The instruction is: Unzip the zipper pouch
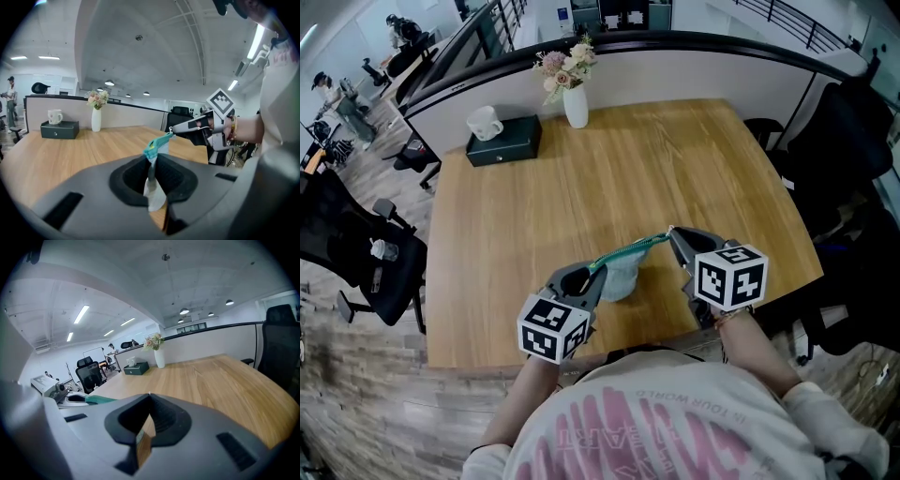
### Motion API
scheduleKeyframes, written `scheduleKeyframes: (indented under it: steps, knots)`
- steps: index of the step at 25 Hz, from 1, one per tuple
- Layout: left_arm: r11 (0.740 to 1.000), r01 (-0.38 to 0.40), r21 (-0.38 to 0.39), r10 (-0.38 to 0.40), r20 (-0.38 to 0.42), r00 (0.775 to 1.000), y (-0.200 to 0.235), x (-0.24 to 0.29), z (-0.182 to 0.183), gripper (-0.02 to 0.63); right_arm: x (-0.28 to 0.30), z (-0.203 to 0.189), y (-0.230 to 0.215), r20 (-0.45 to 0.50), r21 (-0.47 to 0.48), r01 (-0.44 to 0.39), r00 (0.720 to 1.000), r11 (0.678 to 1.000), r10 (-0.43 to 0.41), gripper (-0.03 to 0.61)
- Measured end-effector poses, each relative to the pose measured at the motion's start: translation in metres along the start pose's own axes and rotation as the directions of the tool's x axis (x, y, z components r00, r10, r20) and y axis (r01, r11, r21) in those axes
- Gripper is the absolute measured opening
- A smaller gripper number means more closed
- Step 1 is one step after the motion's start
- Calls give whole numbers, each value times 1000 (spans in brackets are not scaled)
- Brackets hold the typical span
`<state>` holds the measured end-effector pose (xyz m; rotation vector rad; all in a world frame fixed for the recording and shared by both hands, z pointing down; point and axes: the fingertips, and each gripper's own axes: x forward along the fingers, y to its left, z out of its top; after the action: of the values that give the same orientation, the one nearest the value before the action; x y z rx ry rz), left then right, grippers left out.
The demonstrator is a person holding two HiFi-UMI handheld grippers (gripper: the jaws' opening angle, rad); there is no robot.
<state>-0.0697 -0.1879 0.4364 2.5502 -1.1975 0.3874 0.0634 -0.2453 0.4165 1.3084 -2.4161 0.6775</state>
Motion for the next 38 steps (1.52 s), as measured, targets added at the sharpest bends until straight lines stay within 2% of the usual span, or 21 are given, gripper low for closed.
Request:
scheduleKeyframes:
  steps: [5, 9, 13, 16, 18, 20, 23, 26, 33, 36, 38]
  knots:
    - [1000, 22, 9, -22, -15, 1000, 2, -7, -4, 32, -4, -1, 9, 16, 24, 30, 999, 999, -30, 5]
    - [994, 97, -50, -98, -22, 995, -4, -13, -2, 50, -9, -2, 13, 34, 63, 58, 998, 996, -61, 6]
    - [990, 139, -33, -140, -31, 990, -7, -23, 5, 106, -16, -2, 18, 55, 125, 71, 995, 990, -78, 8]
    - [984, 176, -24, -176, 2, 984, -6, -33, 19, 137, -21, 3, 25, 86, 161, 75, 992, 984, -89, 8]
    - [979, 204, -22, -203, 36, 978, -6, -41, 31, 125, -23, 6, 30, 104, 173, 87, 989, 981, -106, 19]
    - [977, 214, -25, -212, 67, 975, -3, -48, 40, 114, -27, 7, 35, 119, 188, 96, 986, 977, -119, 57]
    - [975, 219, -41, -213, 118, 970, 3, -62, 50, 87, -36, 7, 44, 142, 204, 119, 979, 972, -150, 60]
    - [975, 216, -54, -205, 160, 966, 9, -76, 54, 3, -42, 2, 51, 153, 225, 153, 970, 962, -190, 60]
    - [961, 262, -86, -248, 140, 958, 11, -100, 35, 3, -52, -35, 75, 135, 298, 225, 952, 928, -275, 3]
    - [959, 268, -94, -253, 143, 957, 11, -109, 30, 3, -54, -48, 90, 133, 329, 226, 950, 917, -282, -2]
    - [958, 264, -109, -248, 143, 958, 10, -115, 25, 3, -54, -55, 102, 145, 374, 199, 952, 906, -269, -2]
